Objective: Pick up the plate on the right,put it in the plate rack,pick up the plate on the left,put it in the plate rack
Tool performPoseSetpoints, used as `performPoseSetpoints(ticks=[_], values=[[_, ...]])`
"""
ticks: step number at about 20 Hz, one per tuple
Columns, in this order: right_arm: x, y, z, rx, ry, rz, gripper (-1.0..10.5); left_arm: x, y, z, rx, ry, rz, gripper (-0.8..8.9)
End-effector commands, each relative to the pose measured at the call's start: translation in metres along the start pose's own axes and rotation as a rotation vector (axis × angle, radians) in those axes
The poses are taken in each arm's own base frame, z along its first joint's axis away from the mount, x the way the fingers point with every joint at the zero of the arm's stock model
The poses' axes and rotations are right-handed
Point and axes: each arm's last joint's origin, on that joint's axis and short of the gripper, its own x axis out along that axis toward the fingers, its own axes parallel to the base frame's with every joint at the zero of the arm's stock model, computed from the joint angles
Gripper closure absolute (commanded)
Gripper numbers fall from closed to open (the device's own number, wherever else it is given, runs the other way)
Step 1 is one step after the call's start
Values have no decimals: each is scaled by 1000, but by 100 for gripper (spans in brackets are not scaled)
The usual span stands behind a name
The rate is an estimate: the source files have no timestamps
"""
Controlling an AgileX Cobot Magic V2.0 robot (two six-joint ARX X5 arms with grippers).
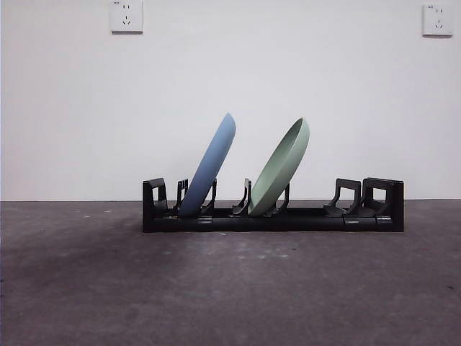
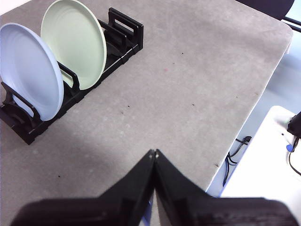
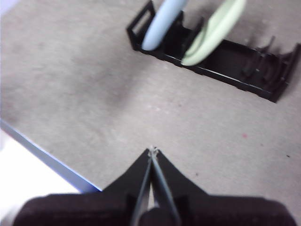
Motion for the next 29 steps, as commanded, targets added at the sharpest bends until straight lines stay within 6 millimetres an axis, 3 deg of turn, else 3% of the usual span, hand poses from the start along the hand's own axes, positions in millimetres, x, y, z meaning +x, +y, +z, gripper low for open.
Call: performPoseSetpoints(ticks=[1, 6, 11, 16, 19, 22, 29], values=[[8, -2, 1, 21, 49, -10, 945, 0, 0, 0, 6, -2, 0, 818], [29, -10, 11, 36, 118, -40, 945, 0, 1, 5, 21, -56, 38, 817], [57, -19, 21, 53, 208, -74, 945, -3, 10, 18, 61, -177, 269, 817], [84, -27, 29, 68, 288, -84, 945, -27, 44, 21, 158, -353, 452, 817], [95, -30, 31, 75, 321, -82, 945, -32, 64, -5, 154, -446, 505, 817], [103, -32, 33, 78, 340, -81, 945, -25, 74, -51, 116, -435, 704, 817], [108, -35, 49, 40, 171, -118, 945, 33, 77, -171, 24, -418, 800, 817]])
